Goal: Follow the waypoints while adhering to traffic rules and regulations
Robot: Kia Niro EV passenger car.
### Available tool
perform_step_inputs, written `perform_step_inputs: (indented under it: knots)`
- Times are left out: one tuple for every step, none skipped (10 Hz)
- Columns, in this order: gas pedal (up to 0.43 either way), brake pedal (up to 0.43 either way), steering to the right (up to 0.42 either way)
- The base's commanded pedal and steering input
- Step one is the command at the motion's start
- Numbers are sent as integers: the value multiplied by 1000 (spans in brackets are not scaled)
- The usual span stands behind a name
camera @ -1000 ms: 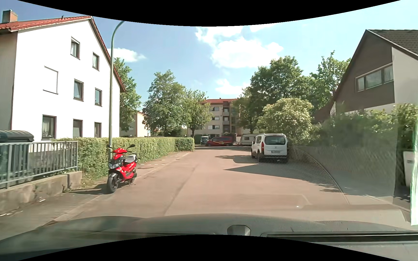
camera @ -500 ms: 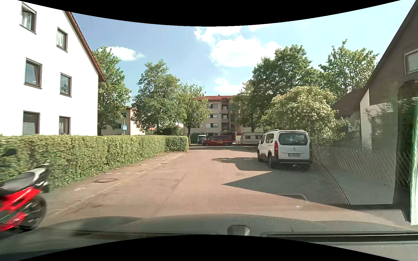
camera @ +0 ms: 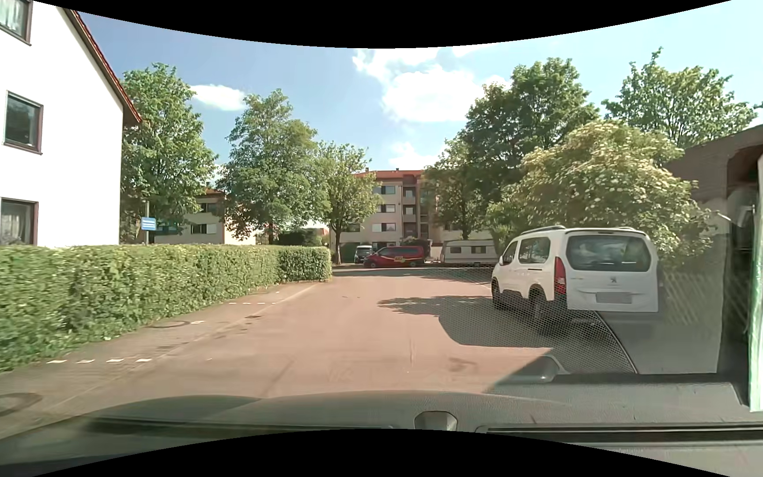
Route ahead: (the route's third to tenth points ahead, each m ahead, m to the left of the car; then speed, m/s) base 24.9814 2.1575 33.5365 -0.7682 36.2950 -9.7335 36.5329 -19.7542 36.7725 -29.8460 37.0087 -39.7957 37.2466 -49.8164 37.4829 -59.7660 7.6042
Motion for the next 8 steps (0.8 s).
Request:
perform_step_inputs:
  knots:
    - [0,18,4]
    - [0,24,4]
    - [0,37,4]
    - [0,55,5]
    - [0,79,7]
    - [0,110,9]
    - [0,134,10]
    - [0,134,13]
